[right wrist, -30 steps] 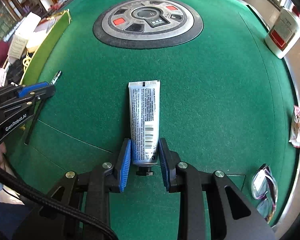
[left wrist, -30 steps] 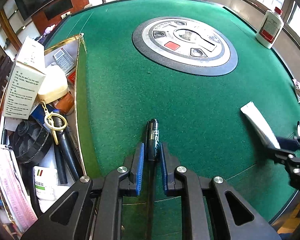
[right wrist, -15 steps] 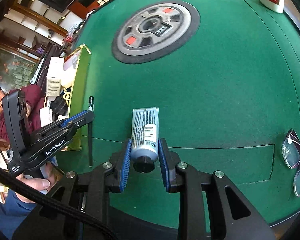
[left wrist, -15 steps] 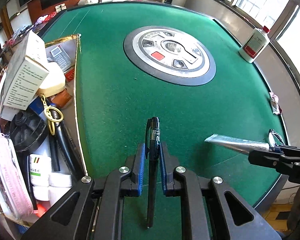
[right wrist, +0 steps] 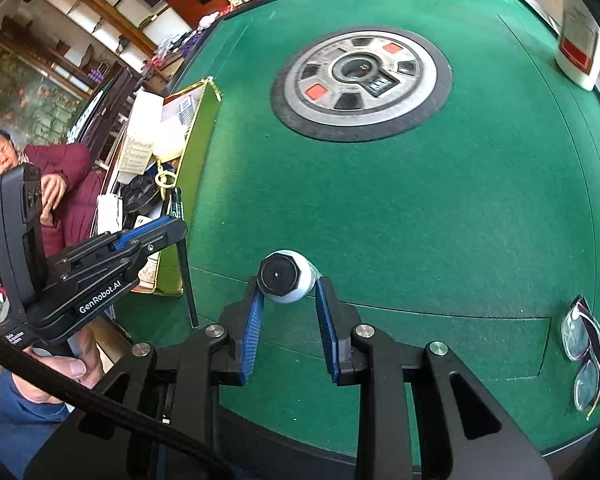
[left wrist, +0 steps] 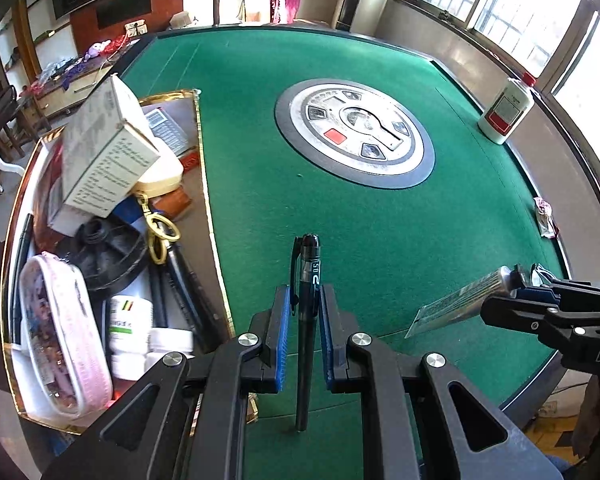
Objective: Organize objects
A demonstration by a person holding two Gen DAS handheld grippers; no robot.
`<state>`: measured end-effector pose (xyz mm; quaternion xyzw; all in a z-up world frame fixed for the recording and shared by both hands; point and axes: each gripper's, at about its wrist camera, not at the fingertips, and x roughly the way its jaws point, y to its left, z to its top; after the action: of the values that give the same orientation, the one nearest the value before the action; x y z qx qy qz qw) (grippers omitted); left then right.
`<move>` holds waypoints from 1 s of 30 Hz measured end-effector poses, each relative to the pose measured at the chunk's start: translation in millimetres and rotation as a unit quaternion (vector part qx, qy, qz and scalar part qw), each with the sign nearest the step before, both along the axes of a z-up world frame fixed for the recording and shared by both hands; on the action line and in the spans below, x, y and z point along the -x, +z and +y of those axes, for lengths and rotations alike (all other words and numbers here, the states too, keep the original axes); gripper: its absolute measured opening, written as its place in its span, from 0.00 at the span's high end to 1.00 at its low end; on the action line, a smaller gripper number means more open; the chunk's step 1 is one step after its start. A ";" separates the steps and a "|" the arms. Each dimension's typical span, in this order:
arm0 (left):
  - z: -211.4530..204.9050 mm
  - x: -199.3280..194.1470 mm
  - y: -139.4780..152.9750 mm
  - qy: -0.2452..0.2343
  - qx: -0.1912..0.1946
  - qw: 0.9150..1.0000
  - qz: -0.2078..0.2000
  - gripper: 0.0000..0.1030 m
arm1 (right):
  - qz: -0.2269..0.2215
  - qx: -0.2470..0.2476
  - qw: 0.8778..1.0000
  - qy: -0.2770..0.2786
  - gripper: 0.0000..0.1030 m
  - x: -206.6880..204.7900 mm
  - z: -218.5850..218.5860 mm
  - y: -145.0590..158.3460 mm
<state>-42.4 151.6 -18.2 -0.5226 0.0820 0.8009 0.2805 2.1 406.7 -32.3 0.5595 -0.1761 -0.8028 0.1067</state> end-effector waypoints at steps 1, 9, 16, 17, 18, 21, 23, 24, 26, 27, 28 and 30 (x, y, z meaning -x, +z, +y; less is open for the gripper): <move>-2.8 0.4 0.9 0.004 -0.001 1.000 0.001 0.89 | 0.002 -0.003 1.000 0.003 0.76 -0.1 -2.6 1.1; -14.5 1.6 0.6 0.021 -0.004 1.000 0.002 0.89 | 0.013 -0.014 0.999 0.026 0.77 3.0 -18.5 8.2; -13.7 -1.8 1.9 0.021 -0.006 1.000 0.006 0.89 | 0.022 -0.020 0.999 0.036 0.77 0.3 -21.9 16.2; -13.1 -2.0 0.7 0.020 -0.005 1.000 0.004 0.89 | 0.023 -0.023 0.999 0.038 0.77 0.3 -22.4 16.2; -13.9 -1.5 0.1 0.020 -0.004 1.000 0.003 0.89 | 0.022 -0.026 0.999 0.039 0.77 0.9 -22.8 15.6; -16.6 -1.2 -3.5 0.025 -0.001 1.000 -0.004 0.89 | 0.023 -0.033 0.998 0.046 0.77 6.7 -24.2 8.0; -18.1 -2.0 -2.7 0.029 -0.002 1.000 -0.002 0.89 | 0.017 -0.045 0.996 0.069 0.75 16.1 -29.9 -1.7; -18.6 -2.4 -2.6 0.028 -0.002 1.000 -0.001 0.89 | 0.019 -0.053 0.996 0.073 0.74 20.6 -32.5 -4.7; -19.7 -2.8 -3.1 0.030 0.000 1.000 -0.001 0.89 | 0.023 -0.074 0.994 0.078 0.52 34.8 -38.3 -11.5; -20.2 -3.6 -3.4 0.030 0.001 1.000 -0.002 0.89 | 0.014 -0.081 0.993 0.084 0.45 44.7 -42.6 -17.1; -20.7 -4.5 -3.5 0.030 0.002 1.000 -0.002 0.89 | 0.015 -0.083 0.992 0.089 0.42 53.2 -46.9 -20.6; -22.5 -5.1 -3.2 0.033 0.002 0.999 -0.001 0.89 | 0.029 -0.104 0.989 0.106 0.42 71.4 -59.6 -27.5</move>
<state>-37.3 129.0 -21.3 -0.5265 0.0663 0.8090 0.2527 -69.2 347.1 -59.8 0.5599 -0.0288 -0.8166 0.1373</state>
